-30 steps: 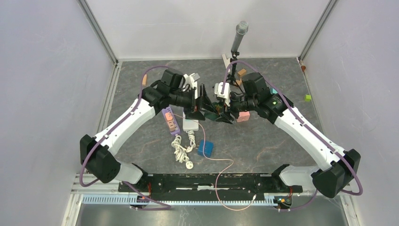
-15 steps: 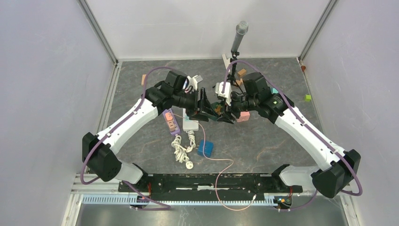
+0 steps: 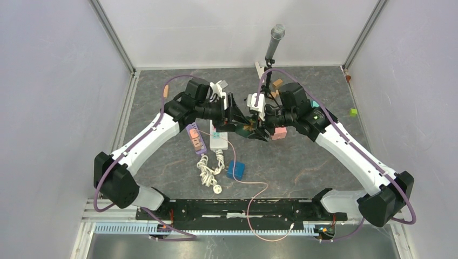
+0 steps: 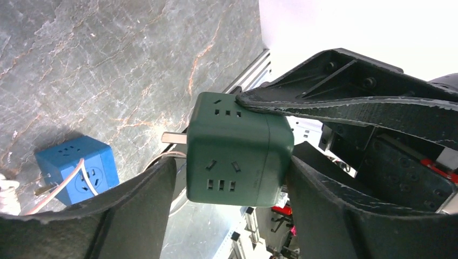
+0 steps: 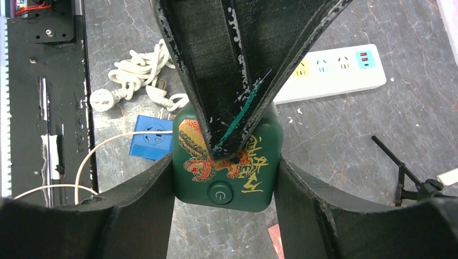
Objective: Insert the plug
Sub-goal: Pick up the plug from the center of the board.
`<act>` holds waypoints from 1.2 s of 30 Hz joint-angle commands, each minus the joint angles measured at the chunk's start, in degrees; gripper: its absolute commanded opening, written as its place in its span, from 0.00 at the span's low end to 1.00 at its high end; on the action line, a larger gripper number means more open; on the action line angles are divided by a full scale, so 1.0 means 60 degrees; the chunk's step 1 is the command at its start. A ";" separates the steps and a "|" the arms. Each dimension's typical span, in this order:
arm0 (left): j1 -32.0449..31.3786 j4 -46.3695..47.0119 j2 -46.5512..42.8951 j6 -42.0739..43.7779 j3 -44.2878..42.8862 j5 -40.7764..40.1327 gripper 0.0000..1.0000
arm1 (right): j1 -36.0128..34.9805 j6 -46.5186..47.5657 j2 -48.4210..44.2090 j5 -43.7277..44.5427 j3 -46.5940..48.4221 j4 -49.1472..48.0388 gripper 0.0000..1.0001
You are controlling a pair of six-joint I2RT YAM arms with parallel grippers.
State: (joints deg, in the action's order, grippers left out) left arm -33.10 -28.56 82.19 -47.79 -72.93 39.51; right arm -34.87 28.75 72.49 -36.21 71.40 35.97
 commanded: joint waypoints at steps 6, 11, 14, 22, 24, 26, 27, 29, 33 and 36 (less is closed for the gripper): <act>0.0035 0.0920 -0.0030 -0.0443 -0.0170 0.0644 0.36 | -0.0047 -0.0130 -0.0005 -0.0198 0.0143 -0.0653 0.03; 0.0038 0.0921 -0.0028 -0.0385 -0.0115 0.0667 0.13 | -0.0047 -0.0258 -0.0034 -0.0183 0.0066 -0.0877 0.35; 0.0027 0.0934 -0.0028 -0.0385 -0.0157 0.0651 0.03 | -0.0042 -0.0266 -0.0068 -0.0082 -0.0010 -0.1009 0.55; 0.0035 0.0984 -0.0030 -0.0443 -0.0228 0.0751 0.02 | -0.0034 -0.0698 0.0276 -0.0246 -0.0005 -0.1318 0.77; 0.0045 0.0980 -0.0042 -0.0443 -0.0229 0.0762 0.02 | -0.0046 -0.0921 0.0301 -0.0283 -0.0239 -0.1693 0.83; 0.0053 0.0994 -0.0067 -0.0450 -0.0225 0.0769 0.02 | -0.0047 -0.1097 0.0309 -0.0281 -0.0420 -0.2006 0.90; 0.0065 0.0994 -0.0075 -0.0458 -0.0238 0.0769 0.02 | -0.0040 -0.1115 0.0351 -0.0279 -0.0444 -0.2037 0.91; 0.0088 0.1006 -0.0104 -0.0474 -0.0249 0.0769 0.02 | -0.0047 -0.1069 0.0448 -0.0265 -0.0452 -0.1975 0.94; 0.0119 0.1155 -0.0148 -0.0558 -0.0241 0.0811 0.02 | -0.0044 -0.0925 0.0532 -0.0196 -0.0611 -0.1906 0.95; 0.0153 0.1156 -0.0160 -0.0586 -0.0241 0.0813 0.02 | -0.0047 -0.0951 0.0547 -0.0148 -0.0633 -0.1945 0.88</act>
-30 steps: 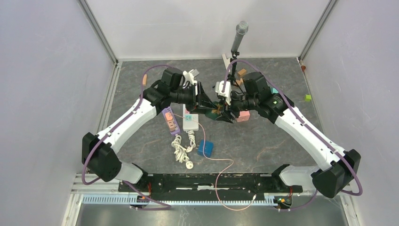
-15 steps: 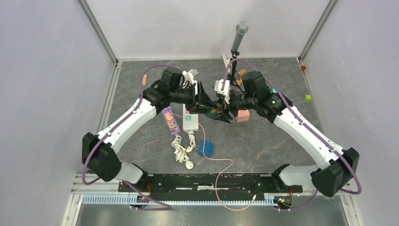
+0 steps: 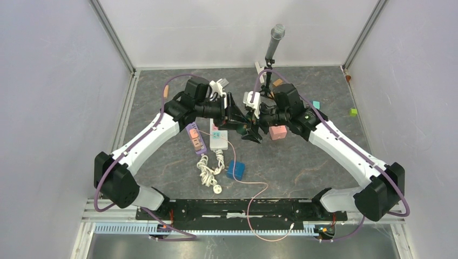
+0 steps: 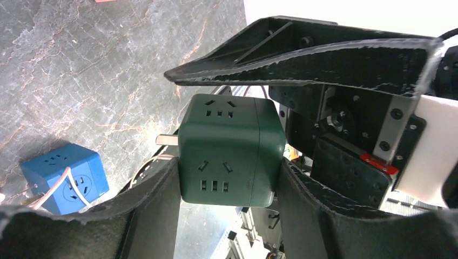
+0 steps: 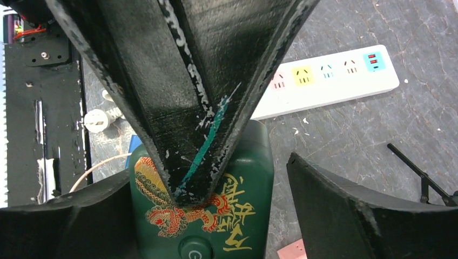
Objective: Insert the plug
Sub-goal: Pick up the plug from the center of the board.
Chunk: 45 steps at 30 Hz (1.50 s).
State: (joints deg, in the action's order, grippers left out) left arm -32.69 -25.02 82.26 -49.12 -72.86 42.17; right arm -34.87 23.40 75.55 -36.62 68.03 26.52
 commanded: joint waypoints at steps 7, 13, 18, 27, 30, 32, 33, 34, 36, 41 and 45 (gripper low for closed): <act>0.0199 0.0526 -0.0244 -0.0205 -0.0206 0.0317 0.12 | -0.0044 -0.0064 0.0162 -0.0415 0.0106 -0.0299 0.00; 0.0457 0.0273 -0.0609 0.0386 -0.0265 -0.0268 1.00 | -0.0036 -0.0153 -0.0205 0.0263 -0.0003 -0.0612 0.00; 0.0780 0.0111 -0.1138 0.1240 -0.0191 -0.1107 1.00 | -0.0044 -0.0347 -0.1021 0.1578 -0.0545 -0.1503 0.00; 0.1406 0.0222 -0.1381 0.2062 0.0593 -0.1045 1.00 | 0.0090 -0.1075 -0.2382 0.3428 -0.1994 -0.2670 0.00; 0.1792 0.1650 -0.0999 0.0901 0.1446 0.0633 1.00 | 0.0428 -0.1256 -0.2210 0.2336 -0.1804 -0.2227 0.00; 0.1839 0.3253 -0.0935 -0.0406 0.2156 0.1053 1.00 | 0.0819 -0.1435 -0.2026 0.1287 -0.1711 -0.1987 0.00; 0.1846 0.3666 -0.0945 -0.0747 0.2427 0.1011 1.00 | 0.1029 -0.1603 -0.1962 0.0672 -0.1733 -0.1996 0.00; 0.1858 0.3829 -0.0940 -0.0925 0.2547 0.0890 1.00 | 0.1303 -0.1786 -0.1923 0.0143 -0.1778 -0.2085 0.00; 0.1870 0.3460 -0.0884 -0.0869 0.2520 0.0635 1.00 | 0.1853 -0.2063 -0.1790 -0.0978 -0.1788 -0.2101 0.00; 0.1885 0.1478 -0.0753 0.0357 0.1887 -0.0090 1.00 | 0.2471 -0.2512 -0.1311 -0.3063 -0.1550 -0.2199 0.00; 0.1961 -0.0589 -0.1102 0.1780 0.1042 -0.1929 1.00 | 0.2488 -0.2815 -0.0942 -0.4520 -0.1419 -0.2374 0.00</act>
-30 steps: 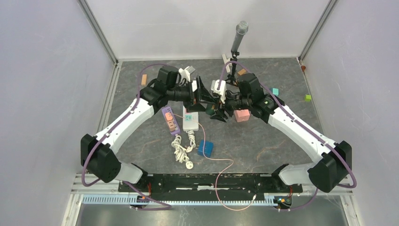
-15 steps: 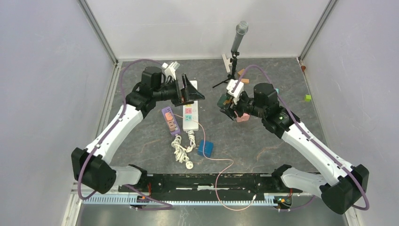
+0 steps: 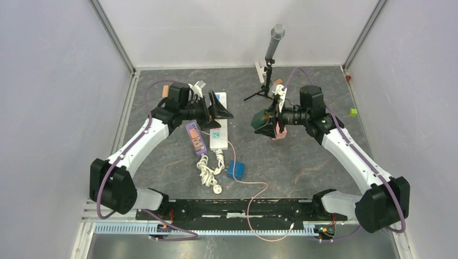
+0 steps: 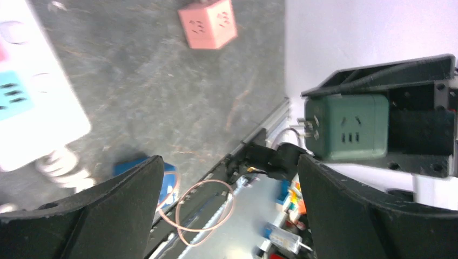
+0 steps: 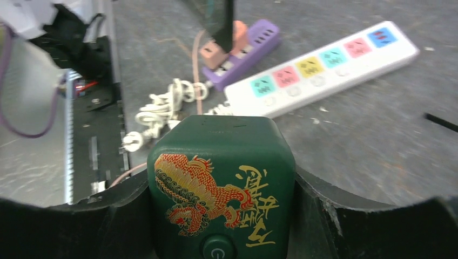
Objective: Insert the plug
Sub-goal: Pick up the plug from the center of the board.
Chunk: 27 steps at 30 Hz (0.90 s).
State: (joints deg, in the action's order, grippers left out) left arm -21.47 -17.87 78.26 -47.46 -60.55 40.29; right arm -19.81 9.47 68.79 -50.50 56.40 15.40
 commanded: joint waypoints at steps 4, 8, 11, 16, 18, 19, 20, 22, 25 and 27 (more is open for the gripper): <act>0.0107 -0.2521 -0.1449 0.2377 -0.1223 -0.4114 1.00 | -0.0008 -0.0063 -0.0085 -0.1745 0.0547 -0.0378 0.00; 0.0141 -0.1790 -0.2406 0.2678 -0.0748 -0.4230 1.00 | -0.0025 0.0091 -0.0518 -0.0833 0.0463 -0.0607 0.00; 0.0167 -0.0624 -0.2628 0.1611 -0.0208 -0.3355 1.00 | -0.0019 0.0160 -0.0522 -0.0579 0.0455 -0.0546 0.00; 0.0139 0.0640 -0.1875 -0.0705 -0.0250 -0.1491 0.94 | -0.0173 0.0743 -0.0551 -0.0378 0.0563 0.0105 0.00; 0.0101 0.0884 -0.1467 -0.1504 -0.0365 -0.0837 0.90 | -0.0416 0.1424 -0.0517 0.0090 0.0751 0.0758 0.00; 0.0073 0.0891 -0.1275 -0.1850 -0.0440 -0.0583 0.90 | -0.0560 0.1664 -0.0494 0.0337 0.0855 0.1076 0.00; 0.0019 0.0984 -0.1124 -0.2104 -0.0519 -0.0266 0.89 | -0.0683 0.1890 -0.0460 0.0503 0.0956 0.1301 0.00; -0.0205 0.1102 -0.0928 -0.2525 -0.0652 0.0058 0.89 | -0.0973 0.2197 -0.0346 0.0886 0.1147 0.1717 0.00; -0.0685 0.1081 -0.0621 -0.2875 -0.0876 0.0461 0.89 | -0.1514 0.2480 -0.0207 0.1474 0.1312 0.2052 0.00; -0.1115 0.1002 -0.0363 -0.3053 -0.1029 0.0683 0.88 | -0.1833 0.2565 -0.0100 0.1790 0.1377 0.2156 0.00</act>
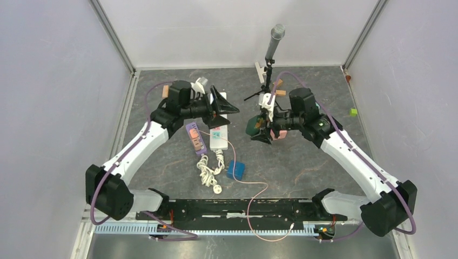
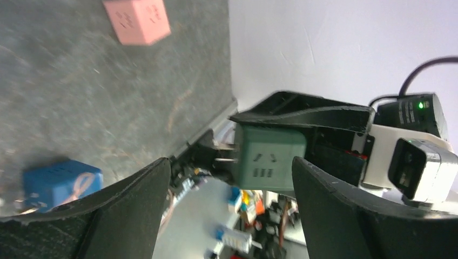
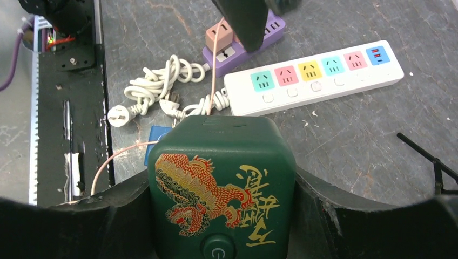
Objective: Insert the plug
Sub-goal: Pick up the plug from the center of the board.
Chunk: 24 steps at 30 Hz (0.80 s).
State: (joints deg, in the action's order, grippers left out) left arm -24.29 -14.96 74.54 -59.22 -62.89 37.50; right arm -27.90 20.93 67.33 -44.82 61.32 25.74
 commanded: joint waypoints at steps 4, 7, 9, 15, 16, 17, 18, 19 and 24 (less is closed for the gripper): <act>-0.1516 0.0468 0.0647 -0.0972 -0.0883 0.1355 0.86 | -0.0823 0.0687 0.0317 0.1095 0.0675 0.0541 0.00; -0.2005 0.0472 0.0743 -0.0921 -0.0900 0.1217 0.85 | -0.0916 0.0701 0.0380 0.1192 0.0730 0.0581 0.00; -0.2236 0.0472 0.0798 -0.0860 -0.0920 0.1134 0.83 | -0.0944 0.0687 0.0395 0.1196 0.0738 0.0589 0.00; -0.2531 -0.0665 0.1166 -0.0107 -0.1355 0.1017 0.82 | -0.1001 0.0588 0.0415 0.1171 0.0753 0.0505 0.00; -0.2543 -0.0734 0.1173 -0.0030 -0.1354 0.0963 0.82 | -0.1004 0.0584 0.0393 0.1171 0.0752 0.0488 0.00; -0.2551 -0.0763 0.1174 0.0013 -0.1341 0.0914 0.83 | -0.1004 0.0570 0.0402 0.1169 0.0754 0.0473 0.00; -0.2543 -0.0814 0.1172 0.0071 -0.1332 0.0880 0.83 | -0.1000 0.0542 0.0402 0.1167 0.0757 0.0460 0.00; -0.2556 -0.0878 0.1191 0.0111 -0.1325 0.0856 0.83 | -0.0997 0.0513 0.0381 0.1170 0.0745 0.0433 0.00; -0.2572 -0.0898 0.1206 0.0144 -0.1324 0.0894 0.79 | -0.1003 0.0289 0.0360 0.1198 0.0650 0.0230 0.00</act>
State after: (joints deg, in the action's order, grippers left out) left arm -39.35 -19.92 81.82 -60.45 -68.31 40.88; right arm -33.67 23.81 69.87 -38.24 62.87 31.42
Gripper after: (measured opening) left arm 0.818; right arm 0.650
